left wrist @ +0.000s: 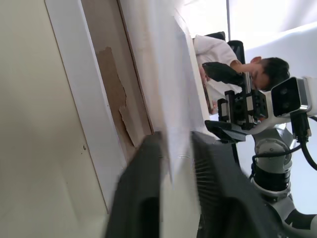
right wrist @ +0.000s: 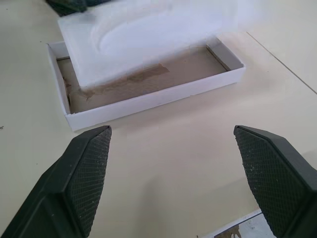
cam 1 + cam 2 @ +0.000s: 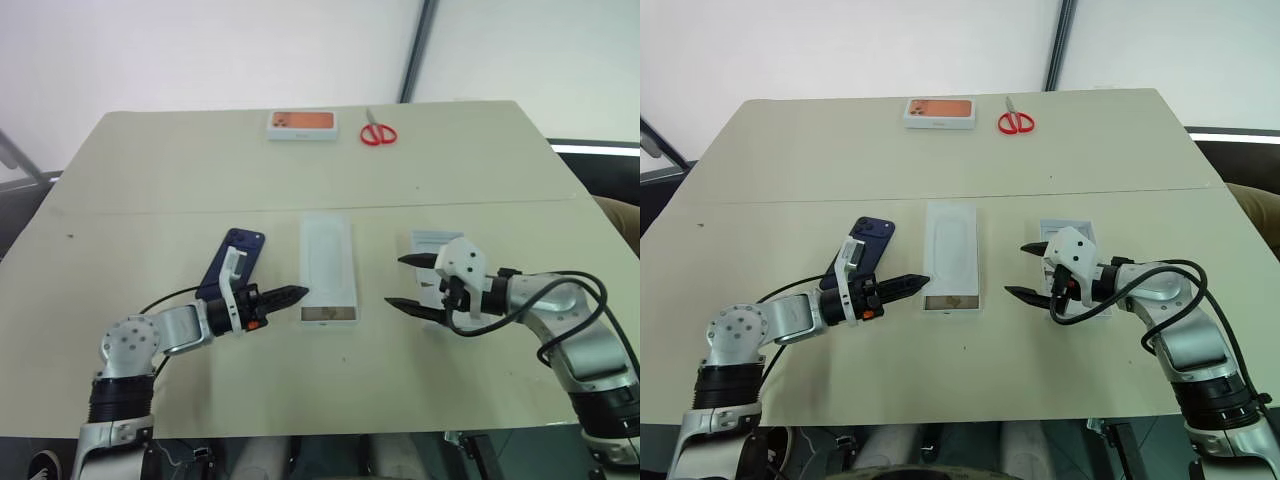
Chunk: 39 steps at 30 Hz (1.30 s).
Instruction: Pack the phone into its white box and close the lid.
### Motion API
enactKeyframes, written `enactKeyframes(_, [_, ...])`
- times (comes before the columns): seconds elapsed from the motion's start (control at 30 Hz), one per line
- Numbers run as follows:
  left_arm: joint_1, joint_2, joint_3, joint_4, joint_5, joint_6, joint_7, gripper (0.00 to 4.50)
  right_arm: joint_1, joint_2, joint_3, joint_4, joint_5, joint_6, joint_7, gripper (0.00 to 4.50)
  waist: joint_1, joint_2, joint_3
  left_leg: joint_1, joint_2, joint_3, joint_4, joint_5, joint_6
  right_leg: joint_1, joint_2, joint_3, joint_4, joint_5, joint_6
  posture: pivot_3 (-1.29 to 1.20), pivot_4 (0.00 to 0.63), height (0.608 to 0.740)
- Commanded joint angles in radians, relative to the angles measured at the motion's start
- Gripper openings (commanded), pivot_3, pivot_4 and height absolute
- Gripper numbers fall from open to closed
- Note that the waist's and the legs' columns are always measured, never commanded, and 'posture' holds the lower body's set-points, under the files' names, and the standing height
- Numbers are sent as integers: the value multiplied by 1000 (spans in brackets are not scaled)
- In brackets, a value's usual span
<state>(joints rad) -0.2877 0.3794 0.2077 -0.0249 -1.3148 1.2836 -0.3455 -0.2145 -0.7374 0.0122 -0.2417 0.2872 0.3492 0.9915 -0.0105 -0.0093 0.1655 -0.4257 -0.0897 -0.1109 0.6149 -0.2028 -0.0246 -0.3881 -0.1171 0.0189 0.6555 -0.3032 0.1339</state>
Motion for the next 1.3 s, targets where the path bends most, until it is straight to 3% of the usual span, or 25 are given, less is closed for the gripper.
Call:
enactKeyframes(0.03, [8,13,-17,-53,29,-6,-21,3014,-23,9,-3,-18,5,-20,-9,4161,0,0,0,0,0,0,0,0,0,0,0,0,0,0,0,0,150,740])
enactKeyframes(0.07, [9,12,-12,-54,26,-6,-19,3475,-26,9,-2,-14,3,-24,-10,4161,0,0,0,0,0,0,0,0,0,0,0,0,0,0,0,0,150,740])
enactKeyframes(0.37, [10,103,29,-120,-24,32,-69,3475,-117,63,19,18,11,-23,-50,4161,-1,0,0,0,0,0,0,0,0,0,0,0,0,0,0,0,150,740])
enactKeyframes(0.6, [38,183,20,-172,81,-62,-179,3475,-189,156,71,1,15,44,-100,4161,0,0,0,0,0,0,-1,0,0,-1,0,0,0,0,0,0,150,740])
enactKeyframes(0.7, [43,236,49,-189,243,-293,-312,3531,-213,217,121,14,-10,71,-145,3287,-2,0,0,0,0,0,-1,0,-1,-1,0,0,0,0,0,0,150,740])
enactKeyframes(0.9, [56,318,48,-116,440,-533,-465,3531,-253,312,259,63,-146,69,-245,223,-3,0,0,0,0,0,-3,1,-1,-3,0,0,-1,0,-1,0,150,740])
enactKeyframes(0.93, [68,326,45,-109,467,-567,-488,3531,-260,315,283,75,-169,47,-241,40,-3,0,0,0,0,0,-3,1,-1,-3,0,0,-2,0,-1,0,150,740])
enactKeyframes(1.3, [88,305,77,-98,493,-601,-513,3531,-304,340,409,211,-336,7,-267,40,-4,0,0,0,0,-1,-2,0,-1,-5,0,-1,-1,0,0,0,150,740])
